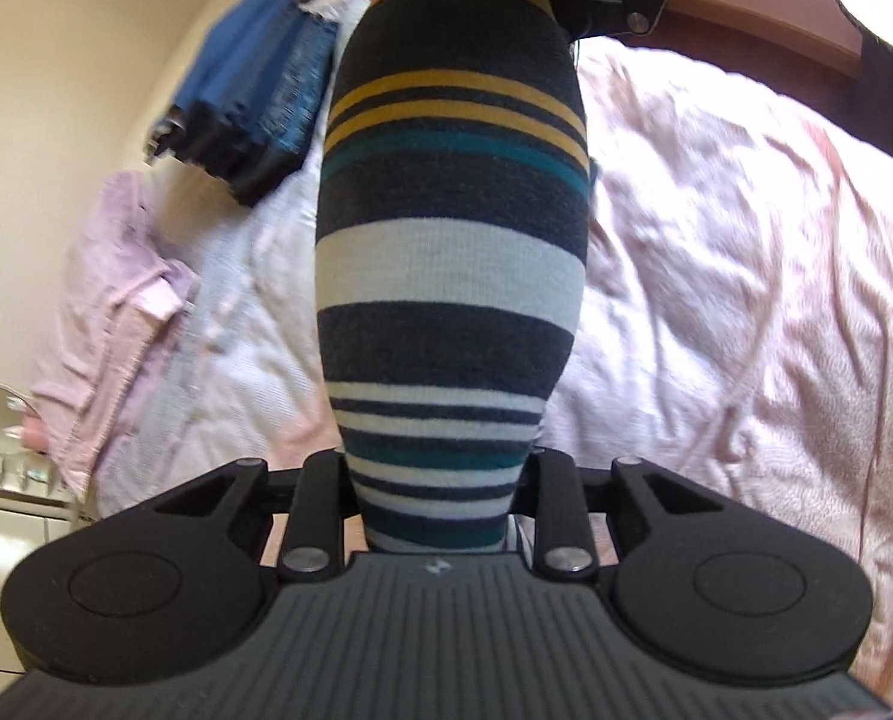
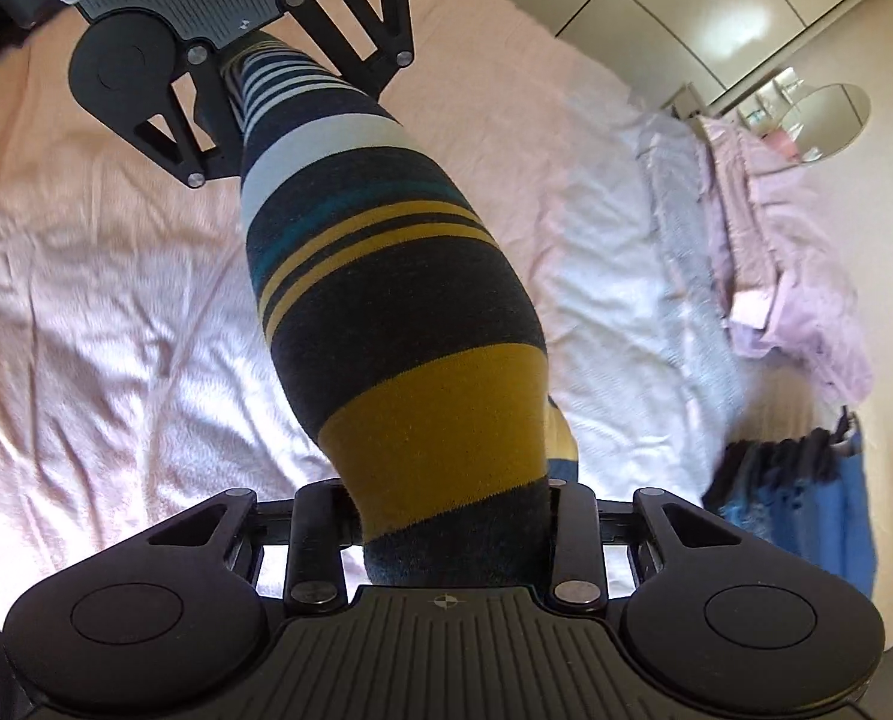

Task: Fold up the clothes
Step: 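Lift the sock stretched between both grippers off the quilt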

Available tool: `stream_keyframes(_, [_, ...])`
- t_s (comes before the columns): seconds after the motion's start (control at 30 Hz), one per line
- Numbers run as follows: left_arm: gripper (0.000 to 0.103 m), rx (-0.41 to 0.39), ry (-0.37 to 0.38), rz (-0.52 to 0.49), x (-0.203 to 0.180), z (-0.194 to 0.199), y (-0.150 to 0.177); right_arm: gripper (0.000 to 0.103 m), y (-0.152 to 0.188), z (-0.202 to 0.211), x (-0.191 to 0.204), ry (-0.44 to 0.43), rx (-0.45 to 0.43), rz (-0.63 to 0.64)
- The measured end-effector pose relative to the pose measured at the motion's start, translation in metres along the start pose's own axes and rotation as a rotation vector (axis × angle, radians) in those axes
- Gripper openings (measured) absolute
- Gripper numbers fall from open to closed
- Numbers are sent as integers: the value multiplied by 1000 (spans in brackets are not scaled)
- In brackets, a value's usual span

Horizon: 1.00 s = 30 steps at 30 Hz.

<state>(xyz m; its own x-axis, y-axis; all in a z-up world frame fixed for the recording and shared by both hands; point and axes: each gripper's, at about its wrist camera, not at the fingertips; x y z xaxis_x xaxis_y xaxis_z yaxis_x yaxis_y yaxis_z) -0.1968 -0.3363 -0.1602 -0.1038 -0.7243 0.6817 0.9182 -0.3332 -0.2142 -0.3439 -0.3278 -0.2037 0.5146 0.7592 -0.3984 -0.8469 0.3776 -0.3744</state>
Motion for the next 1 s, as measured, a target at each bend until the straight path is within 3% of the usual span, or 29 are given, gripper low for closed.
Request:
stream_keyframes(0.2, [24,-30,-46,-31,24,59,-18,34,-16,67,-4,26,-21,-41])
stream_keyframes(0.47, [24,-53,-114,-83,12,114,-32,34,-20,130,28,103,-56,-75])
stream_keyframes(0.73, [24,-135,-54,-127,-14,124,-55,34,4,151,52,111,-6,-130])
stream_keyframes(1.0, [24,-194,-40,-177,-15,107,-112,34,50,172,42,122,43,-194])
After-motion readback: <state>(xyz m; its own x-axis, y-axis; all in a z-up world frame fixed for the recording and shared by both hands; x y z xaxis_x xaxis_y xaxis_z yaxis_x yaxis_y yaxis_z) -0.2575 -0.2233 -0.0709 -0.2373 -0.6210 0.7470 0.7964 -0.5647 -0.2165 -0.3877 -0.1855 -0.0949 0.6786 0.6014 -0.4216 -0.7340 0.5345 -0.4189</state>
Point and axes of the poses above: each gripper's, at about its wrist camera, not at the fingertips, and z roughly against the way its jaws point, x to its left, y to its underside, and after that the axes turned 6 degrees about -y, right-handed
